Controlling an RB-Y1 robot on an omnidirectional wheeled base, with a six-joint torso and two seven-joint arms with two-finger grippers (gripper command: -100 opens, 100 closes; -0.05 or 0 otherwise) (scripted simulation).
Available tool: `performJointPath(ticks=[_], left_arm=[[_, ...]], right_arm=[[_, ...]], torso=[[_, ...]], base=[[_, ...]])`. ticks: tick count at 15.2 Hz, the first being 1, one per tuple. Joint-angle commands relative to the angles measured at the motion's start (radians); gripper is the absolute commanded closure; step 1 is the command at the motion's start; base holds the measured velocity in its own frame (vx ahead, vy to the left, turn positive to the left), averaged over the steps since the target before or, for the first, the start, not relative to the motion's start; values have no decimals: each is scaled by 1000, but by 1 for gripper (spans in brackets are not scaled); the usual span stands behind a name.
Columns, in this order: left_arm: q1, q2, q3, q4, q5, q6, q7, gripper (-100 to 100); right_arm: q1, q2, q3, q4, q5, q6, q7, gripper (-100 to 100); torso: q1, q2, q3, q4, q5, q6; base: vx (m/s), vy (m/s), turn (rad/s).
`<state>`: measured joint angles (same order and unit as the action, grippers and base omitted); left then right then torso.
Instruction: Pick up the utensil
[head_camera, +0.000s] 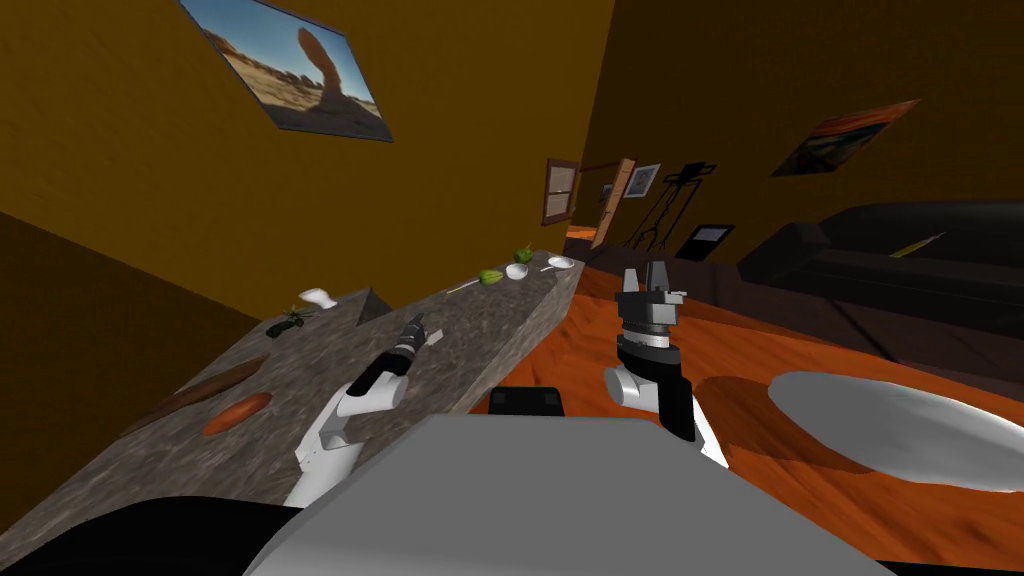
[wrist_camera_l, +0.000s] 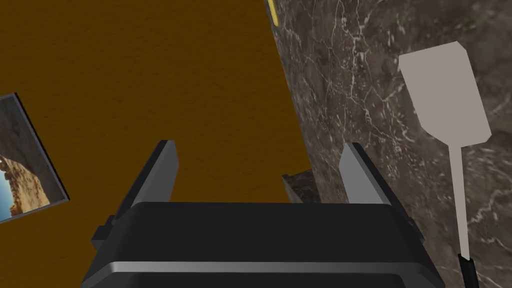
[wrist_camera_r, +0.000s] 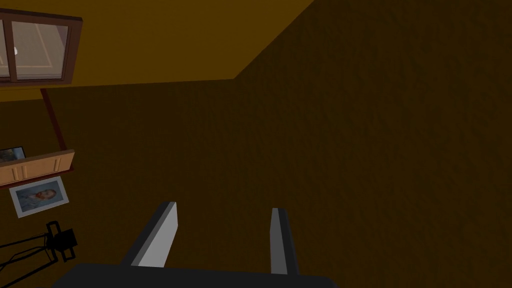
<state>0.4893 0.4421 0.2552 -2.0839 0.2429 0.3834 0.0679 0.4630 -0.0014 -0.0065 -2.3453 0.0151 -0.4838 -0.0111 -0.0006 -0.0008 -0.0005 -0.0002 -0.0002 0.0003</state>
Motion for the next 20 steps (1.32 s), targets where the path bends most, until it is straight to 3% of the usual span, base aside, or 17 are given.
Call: performJointPath(ticks=[1,2,3,6,7,10,11,13,14,17,18,20], left_arm=[[3,2,7,2,2,50,7,-100],[3,2,7,2,2,51,7,-100],[5,26,34,18,20,86,28,-100],[5,26,34,18,20,121,28,-100],[7,49,62,34,38,156,50,-100],[7,49,62,34,38,193,50,-100],[8,71,89,50,56,231,72,-100],[8,71,89,50,56,265,72,-100],[10,93,117,67,74,290,94,-100],[10,93,117,67,74,337,94,-100],[12,114,144,84,93,368,116,-100],[12,114,144,84,93,408,116,-100]], right_arm=[[0,0,0,0,0,0,0,0],[0,0,0,0,0,0,0,0],[0,0,0,0,0,0,0,0],[0,0,0,0,0,0,0,0],[0,0,0,0,0,0,0,0],[0,0,0,0,0,0,0,0],[0,0,0,0,0,0,0,0],[0,0,0,0,0,0,0,0],[0,0,0,0,0,0,0,0],[0,0,0,0,0,0,0,0],[0,0,0,0,0,0,0,0],[0,0,0,0,0,0,0,0]], torso=[[0,0,0,0,0,0],[0,0,0,0,0,0],[0,0,0,0,0,0],[0,0,0,0,0,0],[0,0,0,0,0,0],[0,0,0,0,0,0],[0,0,0,0,0,0],[0,0,0,0,0,0],[0,0,0,0,0,0],[0,0,0,0,0,0],[0,0,0,0,0,0],[0,0,0,0,0,0]], base=[[10,-7,-58],[6,-4,1],[10,-12,-101],[9,-9,-77],[11,-10,-102],[10,-8,-76],[14,-11,-124],[15,-8,-101],[17,-12,-133],[13,-6,-67],[15,-10,-118],[17,-5,-108]])
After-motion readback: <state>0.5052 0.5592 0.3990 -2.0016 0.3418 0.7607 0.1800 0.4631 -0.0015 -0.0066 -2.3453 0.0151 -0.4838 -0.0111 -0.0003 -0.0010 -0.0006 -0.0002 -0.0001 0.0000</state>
